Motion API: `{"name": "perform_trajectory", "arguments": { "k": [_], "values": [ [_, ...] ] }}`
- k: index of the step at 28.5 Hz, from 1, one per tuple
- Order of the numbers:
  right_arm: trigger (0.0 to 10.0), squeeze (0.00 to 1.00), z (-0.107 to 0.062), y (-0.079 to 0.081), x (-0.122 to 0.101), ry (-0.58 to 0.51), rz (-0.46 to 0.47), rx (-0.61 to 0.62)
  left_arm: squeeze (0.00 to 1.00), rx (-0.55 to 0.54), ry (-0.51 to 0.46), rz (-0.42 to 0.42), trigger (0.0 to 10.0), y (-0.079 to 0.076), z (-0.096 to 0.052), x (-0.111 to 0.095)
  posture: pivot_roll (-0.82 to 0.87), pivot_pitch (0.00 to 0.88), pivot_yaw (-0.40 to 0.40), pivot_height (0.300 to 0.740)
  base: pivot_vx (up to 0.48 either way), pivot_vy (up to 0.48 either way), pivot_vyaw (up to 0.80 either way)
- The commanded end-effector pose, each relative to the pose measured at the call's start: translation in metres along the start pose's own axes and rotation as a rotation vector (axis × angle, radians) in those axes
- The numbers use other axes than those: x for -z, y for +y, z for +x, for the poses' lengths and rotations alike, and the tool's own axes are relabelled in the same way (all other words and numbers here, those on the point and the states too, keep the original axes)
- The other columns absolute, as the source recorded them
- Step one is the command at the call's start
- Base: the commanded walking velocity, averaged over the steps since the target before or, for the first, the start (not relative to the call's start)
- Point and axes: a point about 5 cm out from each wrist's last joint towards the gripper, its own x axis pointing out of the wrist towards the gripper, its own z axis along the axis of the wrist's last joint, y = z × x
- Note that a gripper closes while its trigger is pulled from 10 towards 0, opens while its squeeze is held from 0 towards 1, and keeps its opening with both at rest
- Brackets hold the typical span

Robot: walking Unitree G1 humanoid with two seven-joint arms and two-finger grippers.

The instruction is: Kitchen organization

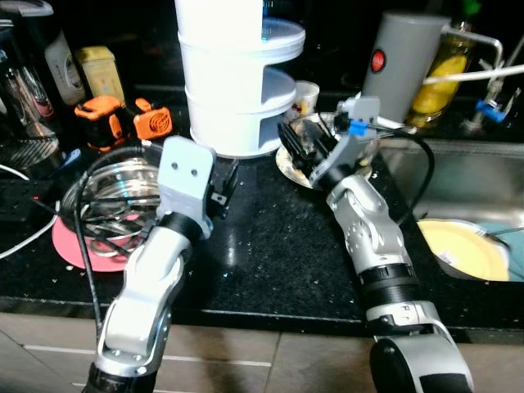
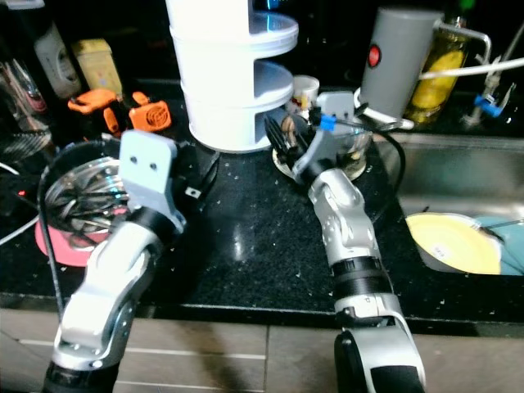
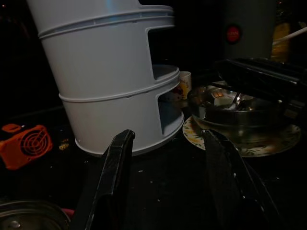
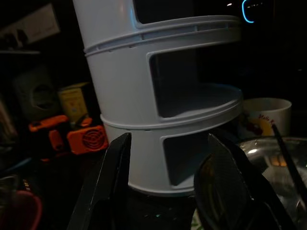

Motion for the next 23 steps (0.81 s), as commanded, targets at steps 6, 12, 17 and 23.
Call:
{"name": "perform_trajectory", "arguments": {
  "k": [6, 12, 17, 23],
  "values": [
    [10.0, 0.0, 0.002, 0.004, -0.008, -0.068, 0.103, -0.03, 0.0, 0.054, -0.041, -0.021, 10.0, -0.006, 0.001, -0.009, 0.05, 0.0, -0.061, 0.74, 0.0, 0.0, 0.0],
    [10.0, 0.0, 0.001, -0.002, -0.008, -0.047, 0.087, 0.007, 0.0, 0.106, -0.073, -0.042, 10.0, -0.012, 0.002, -0.016, 0.05, 0.0, -0.062, 0.74, 0.0, 0.0, 0.41],
    [10.0, 0.0, 0.001, -0.01, -0.003, -0.011, 0.048, 0.065, 0.0, 0.113, -0.07, -0.042, 10.0, -0.013, 0.001, -0.015, 0.05, 0.0, -0.062, 0.74, 0.0, 0.0, 0.78],
    [10.0, 0.0, 0.0, -0.014, -0.004, -0.014, 0.062, 0.108, 0.0, 0.124, -0.066, -0.042, 10.0, -0.013, 0.0, -0.014, 0.05, 0.0, -0.062, 0.74, 0.0, 0.0, 0.5]
  ]
}}
